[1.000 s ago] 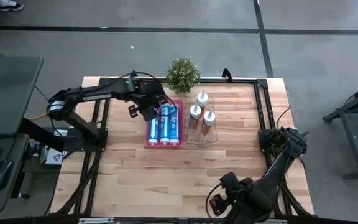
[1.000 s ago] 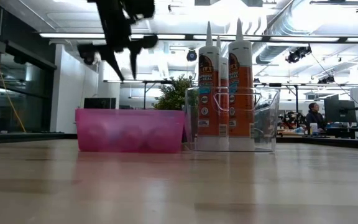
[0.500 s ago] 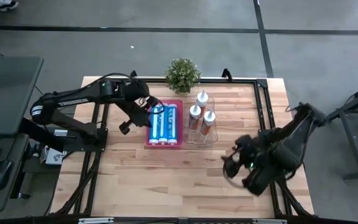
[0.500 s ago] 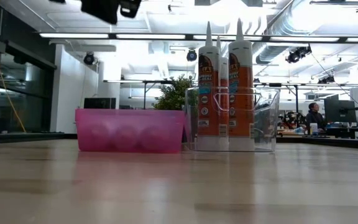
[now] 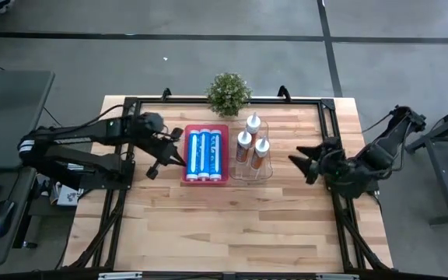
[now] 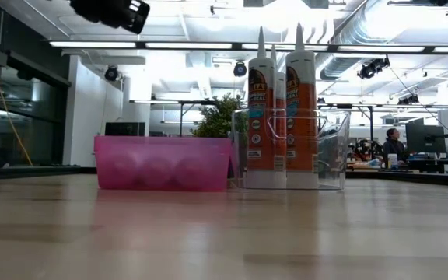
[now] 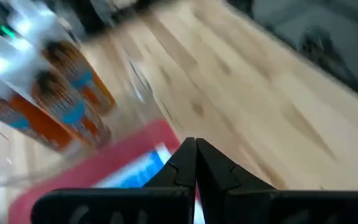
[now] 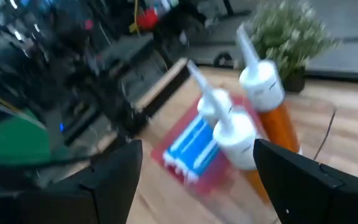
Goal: Pick & place silicon tubes, Sealant and Lysol wipes
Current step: Return to Home Position
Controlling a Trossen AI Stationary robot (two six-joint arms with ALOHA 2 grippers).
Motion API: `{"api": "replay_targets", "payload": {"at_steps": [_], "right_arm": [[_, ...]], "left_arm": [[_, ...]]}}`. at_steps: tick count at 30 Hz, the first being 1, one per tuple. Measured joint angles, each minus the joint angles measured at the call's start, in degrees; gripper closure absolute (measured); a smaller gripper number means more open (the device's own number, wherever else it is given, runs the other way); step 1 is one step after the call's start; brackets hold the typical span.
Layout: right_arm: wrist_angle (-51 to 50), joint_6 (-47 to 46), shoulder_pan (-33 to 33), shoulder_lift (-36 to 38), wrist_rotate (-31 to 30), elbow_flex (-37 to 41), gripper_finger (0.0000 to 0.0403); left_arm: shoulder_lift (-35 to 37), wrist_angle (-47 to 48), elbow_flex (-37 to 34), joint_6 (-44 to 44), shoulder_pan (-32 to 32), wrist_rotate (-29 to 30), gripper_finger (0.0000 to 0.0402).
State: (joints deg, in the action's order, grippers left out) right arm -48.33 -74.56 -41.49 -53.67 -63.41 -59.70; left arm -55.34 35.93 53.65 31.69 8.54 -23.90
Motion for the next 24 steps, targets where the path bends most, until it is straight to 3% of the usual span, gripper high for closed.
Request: {"api": "replay_targets", "payload": {"at_steps": [6,12,24], "right_arm": [[13.23,8.88,-1.14,10.24,-8.04,10.43,0.01],[29.06,16.34,-2.04,17.6,-16.4,22.05,0.01],[61.42,25.54,-2.04,22.4,-22.34,42.34,0.01]], "left_arm": [[11.56,-17.4,-12.88,-12.89,-0.03,-0.55,0.0401],[19.78,-25.06,-20.85,-19.03,-2.58,6.1,0.0401],[21.98,-47.91,-35.93,-26.6,-14.23,18.49,0.0401]]}}
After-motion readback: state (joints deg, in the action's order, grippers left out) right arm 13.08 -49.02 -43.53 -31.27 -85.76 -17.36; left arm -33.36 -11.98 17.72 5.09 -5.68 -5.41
